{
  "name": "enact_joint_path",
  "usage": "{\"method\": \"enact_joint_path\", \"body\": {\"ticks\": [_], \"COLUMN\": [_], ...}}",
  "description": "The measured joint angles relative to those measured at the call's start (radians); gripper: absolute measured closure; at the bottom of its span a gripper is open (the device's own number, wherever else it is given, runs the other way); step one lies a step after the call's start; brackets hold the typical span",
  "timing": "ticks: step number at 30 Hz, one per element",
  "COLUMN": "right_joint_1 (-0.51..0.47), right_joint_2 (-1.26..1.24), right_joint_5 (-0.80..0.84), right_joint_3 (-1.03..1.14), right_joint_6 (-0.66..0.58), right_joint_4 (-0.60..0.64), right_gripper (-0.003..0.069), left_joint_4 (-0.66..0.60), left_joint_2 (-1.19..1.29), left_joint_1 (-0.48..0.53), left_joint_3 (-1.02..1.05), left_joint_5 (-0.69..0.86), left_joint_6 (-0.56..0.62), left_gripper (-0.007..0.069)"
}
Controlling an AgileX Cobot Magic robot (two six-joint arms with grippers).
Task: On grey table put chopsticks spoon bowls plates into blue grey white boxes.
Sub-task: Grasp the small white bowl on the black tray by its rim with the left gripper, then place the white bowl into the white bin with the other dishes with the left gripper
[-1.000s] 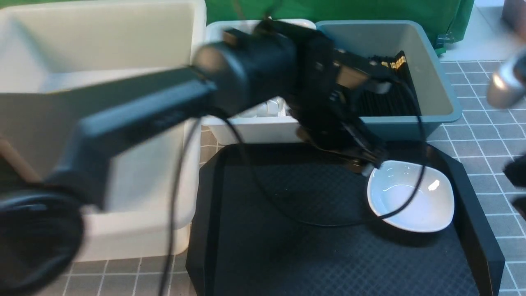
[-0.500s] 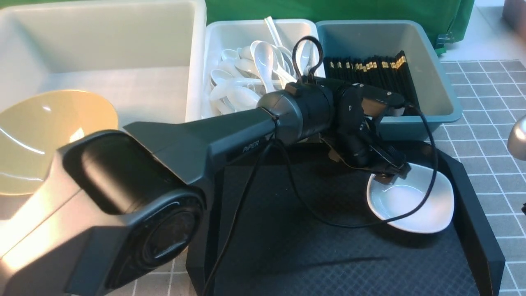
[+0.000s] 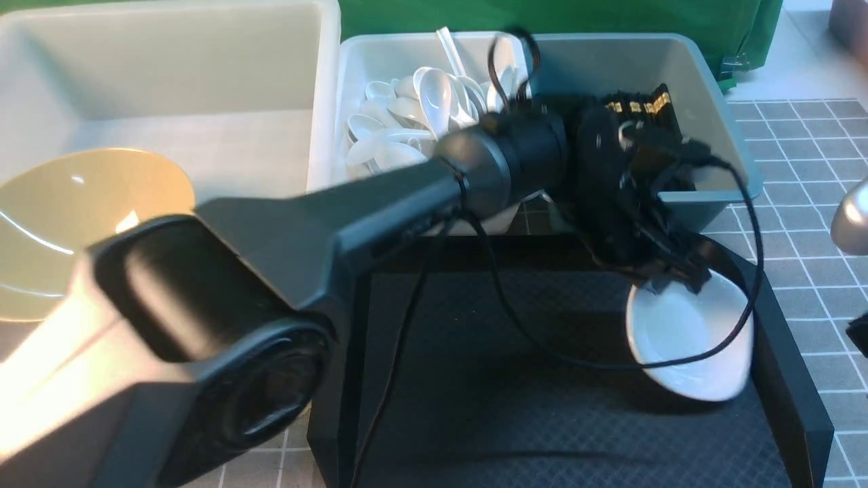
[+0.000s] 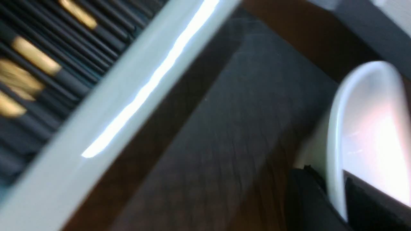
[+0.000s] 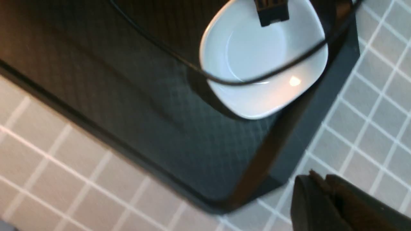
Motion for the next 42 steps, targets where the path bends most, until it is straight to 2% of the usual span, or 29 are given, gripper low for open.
{"method": "enact_joint_path", "body": {"ticks": [3, 4, 6, 7, 8, 11, 13, 14, 15, 17, 19, 20, 23, 24, 28, 34, 42], "right_joint_1": [0.0, 0.0, 0.0, 0.0, 0.0, 0.031, 0.066, 0.126, 0.132, 0.197, 0.23, 0.26, 0.268, 0.268, 0.268, 0.268, 0.198], "right_joint_2": [0.003, 0.022, 0.039, 0.072, 0.084, 0.187, 0.249, 0.327, 0.335, 0.415, 0.455, 0.508, 0.544, 0.56, 0.564, 0.564, 0.564], "right_joint_5": [-0.057, -0.103, -0.118, -0.127, -0.13, -0.143, -0.148, -0.162, -0.163, -0.176, -0.179, -0.181, -0.18, -0.179, -0.179, -0.181, -0.187], "right_joint_3": [-0.025, -0.063, -0.087, -0.131, -0.136, -0.227, -0.267, -0.326, -0.331, -0.397, -0.433, -0.487, -0.53, -0.55, -0.561, -0.562, -0.562], "right_joint_6": [-0.017, -0.072, -0.107, -0.161, -0.175, -0.27, -0.299, -0.321, -0.322, -0.349, -0.358, -0.377, -0.387, -0.391, -0.391, -0.368, -0.368], "right_joint_4": [0.063, 0.139, 0.179, 0.237, 0.253, 0.341, 0.358, 0.369, 0.369, 0.376, 0.379, 0.384, 0.385, 0.371, 0.308, 0.193, 0.174], "right_gripper": [0.058, 0.058, 0.058, 0.058, 0.0582, 0.06, 0.0607, 0.0611, 0.0611, 0.0611, 0.0611, 0.0611, 0.0611, 0.0611, 0.0611, 0.0611, 0.0611], "left_joint_4": [0.031, 0.054, 0.062, 0.065, 0.067, 0.071, 0.072, 0.073, 0.073, 0.071, 0.062, 0.038, 0.01, -0.008, -0.033, -0.079, -0.089], "left_joint_2": [-0.091, -0.174, -0.232, -0.297, -0.306, -0.43, -0.472, -0.519, -0.522, -0.547, -0.55, -0.548, -0.535, -0.516, -0.465, -0.313, -0.134], "left_joint_1": [0.036, 0.081, 0.118, 0.167, 0.182, 0.32, 0.387, 0.486, 0.486, 0.6, 0.653, 0.729, 0.79, 0.835, 0.873, 0.868, 0.824], "left_joint_3": [-0.002, -0.008, -0.009, -0.009, -0.009, 0.002, 0.024, 0.064, 0.064, 0.12, 0.148, 0.197, 0.244, 0.279, 0.301, 0.302, 0.302], "left_joint_5": [0.082, 0.131, 0.147, 0.169, 0.175, 0.209, 0.216, 0.219, 0.219, 0.209, 0.195, 0.156, 0.102, 0.038, -0.061, -0.223, -0.355], "left_joint_6": [0.01, 0.021, 0.024, 0.027, 0.027, 0.027, 0.027, 0.027, 0.027, 0.027, 0.027, 0.027, 0.027, 0.027, 0.027, 0.039, 0.135], "left_gripper": [0.0622, 0.0622, 0.0622, 0.0622, 0.0622, 0.0622, 0.0622, 0.0622, 0.0622, 0.0622, 0.0622, 0.0622, 0.0622, 0.0622, 0.0622, 0.0622, 0.0594]}}
